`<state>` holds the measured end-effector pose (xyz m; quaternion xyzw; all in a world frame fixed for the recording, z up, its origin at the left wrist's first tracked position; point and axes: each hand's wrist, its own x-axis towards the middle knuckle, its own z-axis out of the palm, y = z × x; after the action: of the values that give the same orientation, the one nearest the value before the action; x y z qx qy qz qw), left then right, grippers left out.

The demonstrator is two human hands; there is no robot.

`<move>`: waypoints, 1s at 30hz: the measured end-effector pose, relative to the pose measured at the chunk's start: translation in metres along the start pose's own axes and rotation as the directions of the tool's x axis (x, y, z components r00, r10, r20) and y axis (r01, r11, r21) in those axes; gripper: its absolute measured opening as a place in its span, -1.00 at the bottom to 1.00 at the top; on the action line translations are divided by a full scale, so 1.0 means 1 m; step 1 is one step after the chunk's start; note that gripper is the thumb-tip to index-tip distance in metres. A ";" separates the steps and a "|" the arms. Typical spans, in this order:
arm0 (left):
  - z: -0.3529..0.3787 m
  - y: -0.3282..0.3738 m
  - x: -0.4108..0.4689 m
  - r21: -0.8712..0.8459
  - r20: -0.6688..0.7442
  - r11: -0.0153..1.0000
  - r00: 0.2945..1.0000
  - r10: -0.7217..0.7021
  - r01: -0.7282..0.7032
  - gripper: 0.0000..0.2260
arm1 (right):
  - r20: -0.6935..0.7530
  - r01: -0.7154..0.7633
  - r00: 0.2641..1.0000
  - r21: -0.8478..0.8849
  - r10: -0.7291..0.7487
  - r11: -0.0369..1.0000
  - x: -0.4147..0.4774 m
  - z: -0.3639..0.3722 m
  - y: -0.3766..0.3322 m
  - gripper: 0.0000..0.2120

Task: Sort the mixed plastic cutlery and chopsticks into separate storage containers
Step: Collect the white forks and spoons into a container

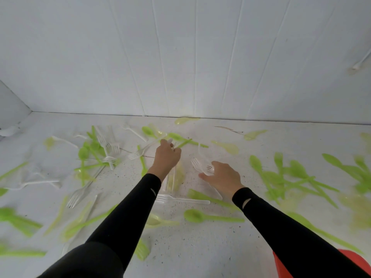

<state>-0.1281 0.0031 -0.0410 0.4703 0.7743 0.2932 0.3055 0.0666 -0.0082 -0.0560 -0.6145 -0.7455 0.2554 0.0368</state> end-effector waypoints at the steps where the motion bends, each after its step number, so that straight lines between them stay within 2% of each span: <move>1: -0.006 0.001 -0.003 -0.023 -0.025 1.000 1.000 0.014 -0.015 -0.76 | 0.007 0.009 1.000 -0.022 -0.009 1.000 -0.001 0.002 -0.002 -0.59; 3: -0.019 0.002 -0.007 -0.121 -0.066 0.992 0.997 0.033 -0.040 -0.85 | 0.009 0.035 0.999 -0.065 -0.034 0.997 0.000 0.005 -0.006 -0.66; 5: -0.033 -0.002 -0.012 -0.291 -0.051 0.956 0.999 0.016 -0.030 -0.87 | 0.011 0.046 0.999 -0.050 -0.045 0.998 -0.001 0.002 -0.011 -0.78; 9: -0.057 -0.020 -0.026 -0.397 -0.056 0.918 0.998 -0.016 -0.007 -0.85 | 0.060 0.140 0.987 0.097 -0.146 0.985 -0.011 -0.005 -0.036 -0.73; 11: -0.066 -0.030 -0.036 -0.528 -0.093 0.849 0.992 -0.087 0.025 -0.86 | 0.150 0.214 0.960 0.148 -0.236 0.966 -0.023 -0.002 -0.052 -0.76; 13: -0.074 -0.039 -0.045 -0.606 -0.135 0.794 0.977 -0.163 0.049 -0.90 | 0.251 0.285 0.918 0.124 -0.308 0.950 -0.034 0.009 -0.061 -0.69; 15: -0.084 -0.053 -0.056 -0.612 -0.162 0.788 0.965 -0.206 0.066 -0.90 | 0.295 0.369 0.884 0.035 -0.363 0.929 -0.042 0.022 -0.064 -0.65; 20: -0.097 -0.082 -0.083 -0.646 -0.106 0.750 0.957 -0.271 0.141 -0.87 | 0.265 0.484 0.860 -0.147 -0.437 0.863 -0.048 0.036 -0.062 -0.75; 25: -0.096 -0.091 -0.107 -0.677 -0.025 0.707 0.955 -0.297 0.202 -0.86 | 0.205 0.440 0.891 -0.177 -0.404 0.880 -0.044 0.036 -0.061 -0.73; 28: -0.089 -0.088 -0.118 -0.678 -0.010 0.703 0.953 -0.301 0.215 -0.83 | 0.195 0.433 0.897 -0.205 -0.397 0.878 -0.043 0.036 -0.059 -0.84; 30: -0.081 -0.086 -0.124 -0.661 -0.027 0.725 0.960 -0.280 0.193 -0.78 | 0.186 0.417 0.903 -0.155 -0.388 0.896 -0.042 0.035 -0.057 -0.84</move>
<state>-0.1902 -0.1563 -0.0282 0.2123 0.6947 0.5314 0.4357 0.0124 -0.0659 -0.0507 -0.4262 -0.8783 0.2152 -0.0265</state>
